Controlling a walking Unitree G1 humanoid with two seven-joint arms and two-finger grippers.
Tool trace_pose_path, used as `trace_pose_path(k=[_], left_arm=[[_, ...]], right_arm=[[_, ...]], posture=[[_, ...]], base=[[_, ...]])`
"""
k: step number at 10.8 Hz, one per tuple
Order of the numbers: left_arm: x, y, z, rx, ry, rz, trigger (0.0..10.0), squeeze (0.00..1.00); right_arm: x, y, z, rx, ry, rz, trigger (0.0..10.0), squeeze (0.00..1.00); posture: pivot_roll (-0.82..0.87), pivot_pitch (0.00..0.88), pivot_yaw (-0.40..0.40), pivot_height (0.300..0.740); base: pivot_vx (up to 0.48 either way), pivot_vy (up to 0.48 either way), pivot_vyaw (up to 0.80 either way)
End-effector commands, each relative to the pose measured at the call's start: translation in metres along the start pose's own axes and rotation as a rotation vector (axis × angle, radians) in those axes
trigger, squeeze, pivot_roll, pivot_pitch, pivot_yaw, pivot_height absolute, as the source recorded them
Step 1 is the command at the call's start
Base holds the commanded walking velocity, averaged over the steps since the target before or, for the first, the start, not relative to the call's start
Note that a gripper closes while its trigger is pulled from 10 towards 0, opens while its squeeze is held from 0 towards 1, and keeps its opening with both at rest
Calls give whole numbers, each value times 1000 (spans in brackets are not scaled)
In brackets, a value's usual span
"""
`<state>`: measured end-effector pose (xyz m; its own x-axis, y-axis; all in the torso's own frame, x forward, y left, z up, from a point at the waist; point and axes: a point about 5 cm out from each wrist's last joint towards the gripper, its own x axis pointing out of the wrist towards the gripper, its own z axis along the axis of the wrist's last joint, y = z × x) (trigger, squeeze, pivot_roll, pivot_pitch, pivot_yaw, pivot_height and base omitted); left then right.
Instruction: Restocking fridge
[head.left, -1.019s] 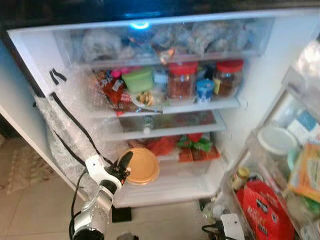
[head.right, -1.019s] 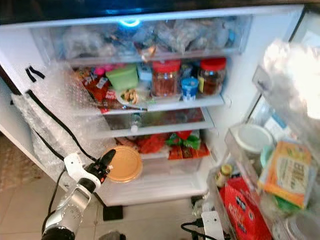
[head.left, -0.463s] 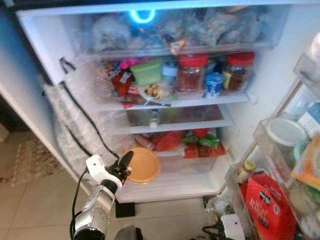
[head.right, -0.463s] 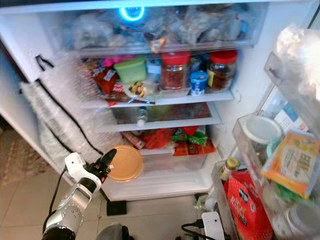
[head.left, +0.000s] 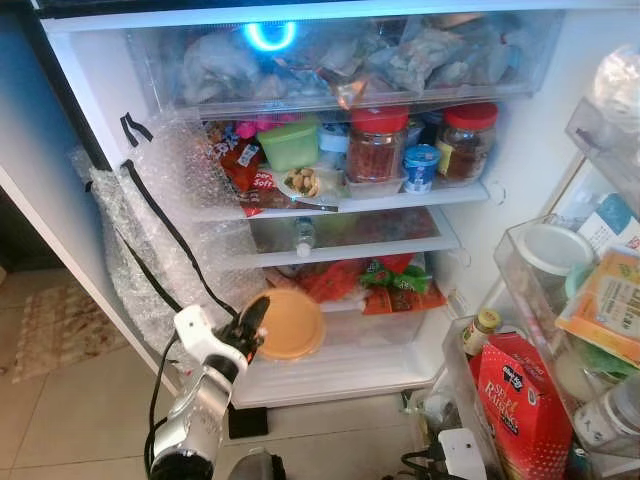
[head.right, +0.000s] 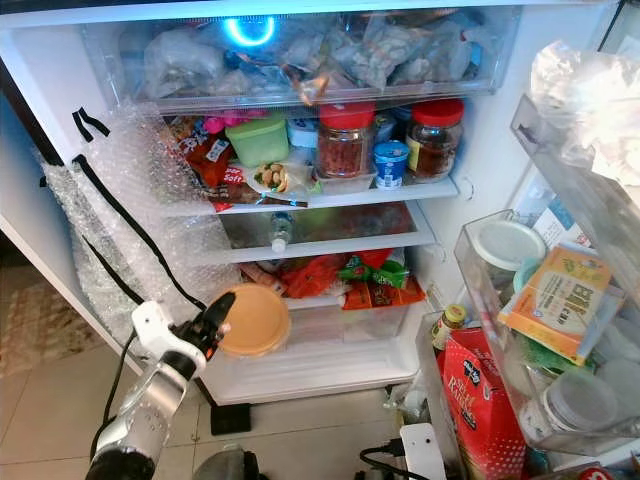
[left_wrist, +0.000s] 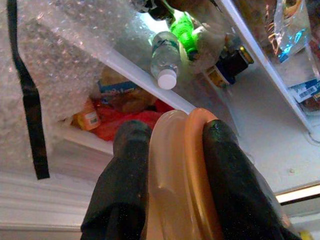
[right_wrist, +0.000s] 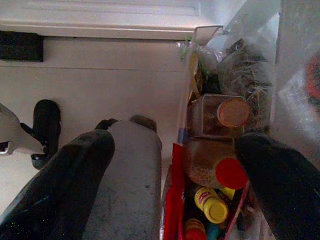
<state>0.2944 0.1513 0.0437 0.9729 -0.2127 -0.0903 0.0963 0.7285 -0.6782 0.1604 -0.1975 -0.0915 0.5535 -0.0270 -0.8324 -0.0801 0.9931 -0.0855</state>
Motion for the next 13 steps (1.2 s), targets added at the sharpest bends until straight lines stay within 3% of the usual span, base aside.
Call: trace_pose_path(k=[1, 4, 13], left_arm=[[1, -1, -1, -12, 7, -8, 10000, 0], [1, -2, -1, -14, 11, -18, 10000, 0], [1, -5, -7, -31, 47, -49, 10000, 0]], right_arm=[[0, -3, -2, -3, 12, -12, 10000, 0], [0, -3, -2, -4, 15, -13, 10000, 0], [0, -2, 0, -10, 7, -4, 10000, 0]], posture=[[-30, 32, 28, 670], [-28, 36, 27, 670], [-24, 41, 24, 670]], base=[[0, 0, 0], [0, 0, 0], [268, 0, 0]])
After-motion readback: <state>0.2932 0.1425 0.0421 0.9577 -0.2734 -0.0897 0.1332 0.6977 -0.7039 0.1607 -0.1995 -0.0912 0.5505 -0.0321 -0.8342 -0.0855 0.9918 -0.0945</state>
